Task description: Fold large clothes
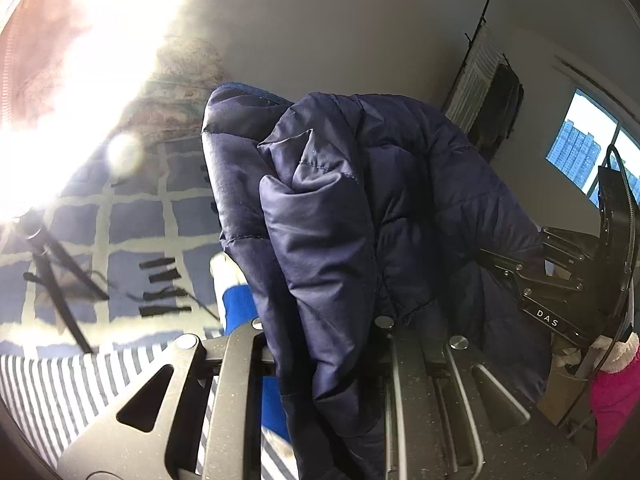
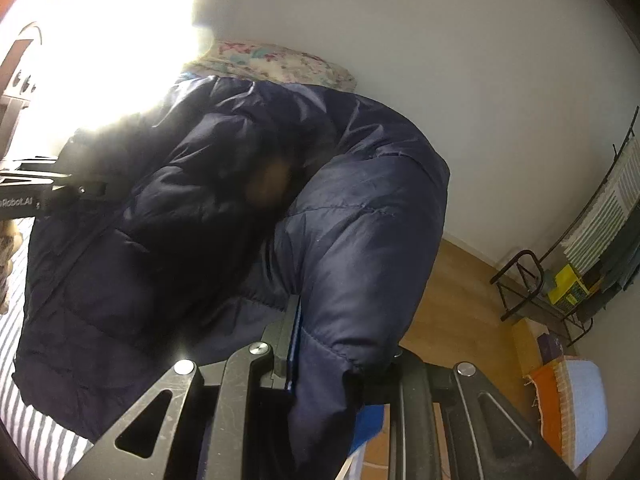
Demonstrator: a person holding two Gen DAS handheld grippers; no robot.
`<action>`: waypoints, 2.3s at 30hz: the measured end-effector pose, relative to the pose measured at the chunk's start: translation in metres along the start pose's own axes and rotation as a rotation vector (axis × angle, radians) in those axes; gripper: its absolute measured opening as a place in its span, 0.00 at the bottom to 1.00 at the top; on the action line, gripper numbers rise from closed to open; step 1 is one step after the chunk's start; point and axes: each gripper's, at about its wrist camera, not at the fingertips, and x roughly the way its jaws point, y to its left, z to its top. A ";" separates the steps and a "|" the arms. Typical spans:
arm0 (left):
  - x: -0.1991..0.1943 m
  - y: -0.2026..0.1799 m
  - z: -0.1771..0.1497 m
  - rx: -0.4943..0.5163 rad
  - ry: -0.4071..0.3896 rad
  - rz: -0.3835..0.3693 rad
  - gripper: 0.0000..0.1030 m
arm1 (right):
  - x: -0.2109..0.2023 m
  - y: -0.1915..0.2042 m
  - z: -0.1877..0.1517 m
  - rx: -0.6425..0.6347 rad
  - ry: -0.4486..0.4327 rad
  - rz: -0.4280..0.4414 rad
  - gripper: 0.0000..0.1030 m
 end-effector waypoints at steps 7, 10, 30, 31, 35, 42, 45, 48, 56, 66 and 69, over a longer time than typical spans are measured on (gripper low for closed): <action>0.063 0.022 0.006 -0.049 0.053 0.038 0.15 | 0.055 0.007 0.002 -0.025 0.055 -0.019 0.21; 0.074 0.024 -0.002 -0.039 0.072 0.067 0.21 | 0.088 -0.005 -0.004 0.011 0.109 -0.016 0.29; 0.019 0.014 -0.021 0.040 0.009 0.290 0.65 | 0.058 -0.033 -0.068 0.122 0.124 -0.108 0.60; 0.012 0.012 -0.022 0.046 0.006 0.293 0.65 | 0.054 -0.032 -0.069 0.125 0.122 -0.108 0.60; -0.025 -0.001 -0.030 0.065 -0.022 0.296 0.65 | 0.032 -0.032 -0.075 0.152 0.112 -0.133 0.60; -0.110 -0.048 -0.051 0.143 -0.079 0.316 0.65 | -0.040 -0.024 -0.084 0.198 0.051 -0.128 0.60; -0.158 -0.076 -0.063 0.166 -0.099 0.317 0.65 | -0.085 -0.007 -0.087 0.185 0.044 -0.139 0.60; -0.210 -0.107 -0.076 0.207 -0.133 0.322 0.65 | -0.139 0.010 -0.094 0.204 0.003 -0.122 0.60; -0.338 -0.154 -0.122 0.219 -0.196 0.316 0.65 | -0.265 0.052 -0.112 0.252 -0.056 -0.078 0.65; -0.419 -0.179 -0.185 0.204 -0.219 0.356 0.65 | -0.347 0.110 -0.150 0.274 -0.135 -0.041 0.68; -0.430 -0.185 -0.203 0.199 -0.223 0.365 0.65 | -0.358 0.126 -0.162 0.282 -0.155 -0.027 0.77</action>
